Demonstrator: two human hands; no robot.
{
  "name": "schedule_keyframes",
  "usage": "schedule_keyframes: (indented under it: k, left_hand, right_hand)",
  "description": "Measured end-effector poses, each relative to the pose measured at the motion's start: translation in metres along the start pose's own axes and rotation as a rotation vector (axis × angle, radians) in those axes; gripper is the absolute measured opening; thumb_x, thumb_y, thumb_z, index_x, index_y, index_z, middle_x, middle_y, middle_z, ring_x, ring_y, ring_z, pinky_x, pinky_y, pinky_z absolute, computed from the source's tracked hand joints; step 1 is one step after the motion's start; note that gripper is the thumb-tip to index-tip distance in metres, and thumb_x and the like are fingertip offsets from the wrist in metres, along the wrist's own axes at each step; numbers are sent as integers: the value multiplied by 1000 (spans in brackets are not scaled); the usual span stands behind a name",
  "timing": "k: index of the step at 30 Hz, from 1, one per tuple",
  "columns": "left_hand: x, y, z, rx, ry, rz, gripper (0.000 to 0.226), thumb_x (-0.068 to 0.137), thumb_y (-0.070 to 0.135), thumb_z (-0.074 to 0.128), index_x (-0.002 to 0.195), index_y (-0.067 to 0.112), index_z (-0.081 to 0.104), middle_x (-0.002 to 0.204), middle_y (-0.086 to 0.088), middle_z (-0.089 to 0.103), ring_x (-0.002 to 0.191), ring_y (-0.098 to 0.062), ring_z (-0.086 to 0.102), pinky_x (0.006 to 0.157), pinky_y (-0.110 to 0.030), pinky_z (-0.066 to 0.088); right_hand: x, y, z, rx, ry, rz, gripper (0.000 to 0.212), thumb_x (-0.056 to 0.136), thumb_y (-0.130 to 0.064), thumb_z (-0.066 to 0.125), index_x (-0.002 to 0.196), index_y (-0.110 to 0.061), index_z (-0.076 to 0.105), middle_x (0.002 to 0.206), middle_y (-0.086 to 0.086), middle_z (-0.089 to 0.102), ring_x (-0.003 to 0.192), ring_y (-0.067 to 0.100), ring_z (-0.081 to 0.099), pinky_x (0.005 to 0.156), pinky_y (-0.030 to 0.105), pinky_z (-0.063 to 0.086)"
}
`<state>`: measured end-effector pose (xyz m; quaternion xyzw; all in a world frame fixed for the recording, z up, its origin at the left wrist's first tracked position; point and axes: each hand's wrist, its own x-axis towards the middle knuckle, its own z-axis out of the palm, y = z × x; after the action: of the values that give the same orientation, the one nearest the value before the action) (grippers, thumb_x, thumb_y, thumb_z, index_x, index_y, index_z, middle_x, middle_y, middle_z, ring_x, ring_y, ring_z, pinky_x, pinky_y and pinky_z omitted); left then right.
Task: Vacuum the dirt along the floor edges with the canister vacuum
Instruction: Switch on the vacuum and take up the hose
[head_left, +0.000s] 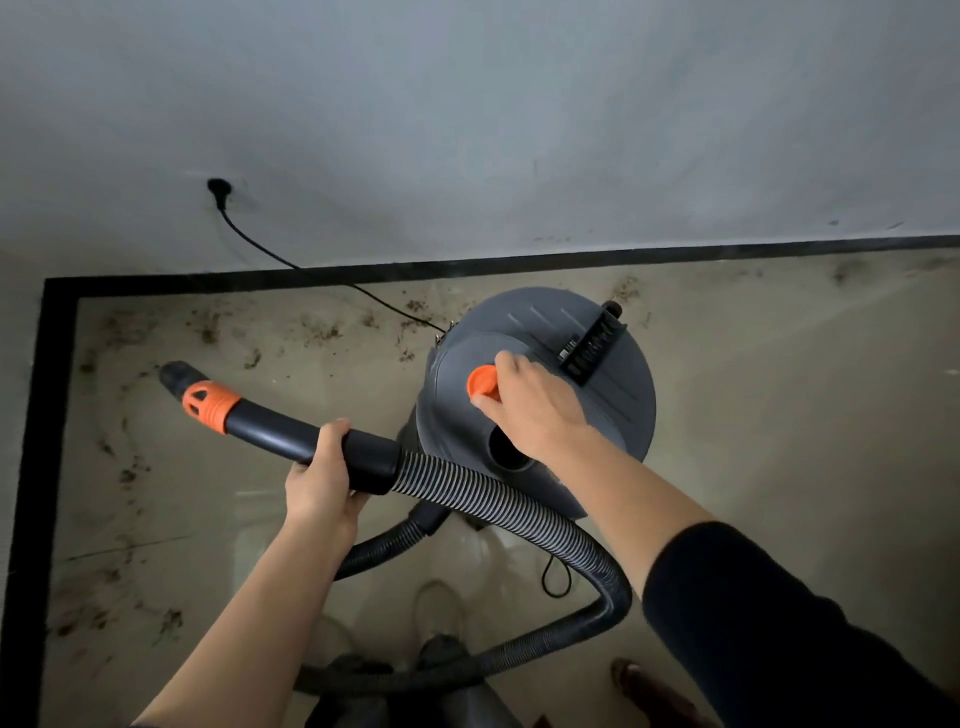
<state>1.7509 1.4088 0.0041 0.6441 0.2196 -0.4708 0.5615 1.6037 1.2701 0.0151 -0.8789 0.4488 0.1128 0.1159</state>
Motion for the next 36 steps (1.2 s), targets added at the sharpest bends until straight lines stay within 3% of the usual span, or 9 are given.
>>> schedule_keyframes:
  k: [4, 11, 22, 29, 33, 36]
  left_hand:
    - [6, 5, -3, 2, 2, -2, 31, 92, 23, 63, 115, 10, 48, 98, -5, 62, 87, -19, 62, 84, -41, 53]
    - [12, 8, -8, -6, 22, -27, 33, 92, 24, 64, 115, 9, 47, 97, -5, 61, 87, -20, 62, 86, -42, 53]
    - [14, 6, -14, -40, 38, -44, 34, 91, 22, 64, 116, 7, 46, 98, -7, 61, 88, -21, 62, 89, -43, 53]
    - [18, 3, -28, -76, 64, -42, 36, 91, 22, 64, 118, 7, 46, 100, -7, 61, 89, -21, 61, 86, -41, 52]
    - [20, 5, -35, -100, 73, -31, 35, 91, 22, 64, 117, 7, 46, 99, -7, 61, 90, -23, 61, 83, -41, 52]
    - [19, 6, -45, -136, 92, -33, 37, 91, 23, 65, 118, 7, 46, 102, -8, 61, 95, -25, 61, 80, -40, 52]
  right_hand:
    - [17, 0, -3, -306, -69, -210, 50, 96, -45, 49, 127, -9, 35, 122, 11, 54, 109, 29, 54, 78, 36, 41]
    - [31, 2, -6, -599, -170, -471, 32, 102, -36, 40, 120, -10, 41, 112, 13, 56, 98, 27, 56, 83, 36, 45]
    - [31, -5, -10, -652, -233, -453, 32, 104, -32, 34, 125, -8, 40, 117, 14, 54, 103, 28, 54, 83, 34, 42]
    - [28, -8, -3, -522, -215, -306, 35, 104, -34, 34, 126, -8, 41, 115, 13, 56, 104, 27, 56, 70, 32, 35]
    - [32, -15, -5, -596, -221, -242, 35, 102, -37, 40, 125, -11, 46, 117, 10, 58, 106, 26, 56, 74, 32, 39]
    - [34, -39, -9, -699, -172, -263, 32, 97, -29, 52, 124, -12, 47, 122, 9, 55, 111, 26, 52, 83, 35, 41]
